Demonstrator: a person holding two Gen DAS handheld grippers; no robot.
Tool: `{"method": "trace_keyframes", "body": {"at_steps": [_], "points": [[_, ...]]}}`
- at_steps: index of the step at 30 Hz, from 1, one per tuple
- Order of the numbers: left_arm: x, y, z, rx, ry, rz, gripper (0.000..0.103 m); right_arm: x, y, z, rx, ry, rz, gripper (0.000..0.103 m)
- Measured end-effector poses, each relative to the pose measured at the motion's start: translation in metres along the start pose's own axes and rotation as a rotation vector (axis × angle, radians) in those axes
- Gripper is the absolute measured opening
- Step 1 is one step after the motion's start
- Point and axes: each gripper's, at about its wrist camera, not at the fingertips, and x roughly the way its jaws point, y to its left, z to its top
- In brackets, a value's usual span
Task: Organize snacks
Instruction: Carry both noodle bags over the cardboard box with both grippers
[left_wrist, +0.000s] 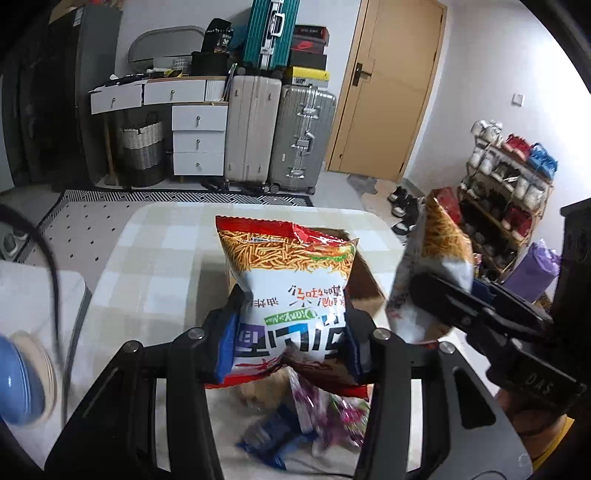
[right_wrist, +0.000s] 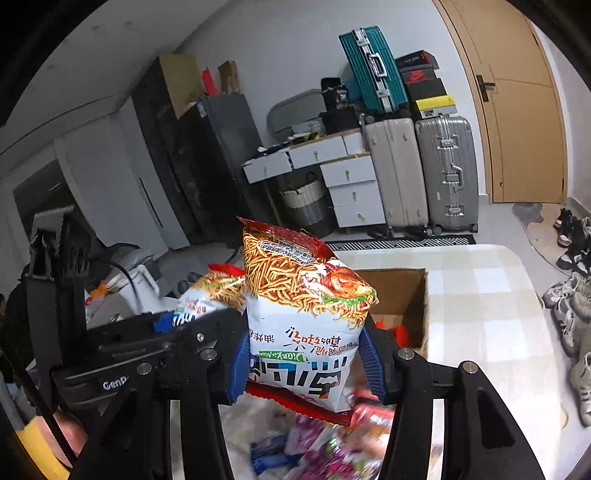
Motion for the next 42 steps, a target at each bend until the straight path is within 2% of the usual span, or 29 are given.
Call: {"method": "trace_keyframes", "body": {"at_steps": [9,13,16,22,27,31,37,42], "points": [[0.095,0.009,0.048,-0.011,0.073,-0.011,0.043,0.063,-0.045,0.032,0.028,0.048,-0.057,0.051],[0.133,0.013,0.052,0.015,0.094,0.002,0.043,0.093,-0.059,0.035,0.045,0.074,-0.074,0.051],[0.165,0.012,0.056,0.041,0.142,0.040,0.043,0.119,-0.065,0.035,0.030,0.101,-0.115,0.051],[0.212,0.015,0.054,0.034,0.212,0.045,0.043,0.153,-0.075,0.025,0.021,0.160,-0.167,0.051],[0.238,0.017,0.045,0.049,0.234,0.070,0.043,0.172,-0.087,0.018,0.044,0.209,-0.174,0.051],[0.254,0.019,0.045,0.043,0.227,0.037,0.044,0.185,-0.105,0.015,0.124,0.269,-0.130,0.051],[0.253,0.027,0.027,0.020,0.251,0.032,0.044,0.190,-0.103,0.011,0.081,0.286,-0.146,0.051],[0.256,0.029,0.025,0.019,0.252,0.024,0.044,0.192,-0.100,0.011,0.066,0.287,-0.156,0.051]]}}
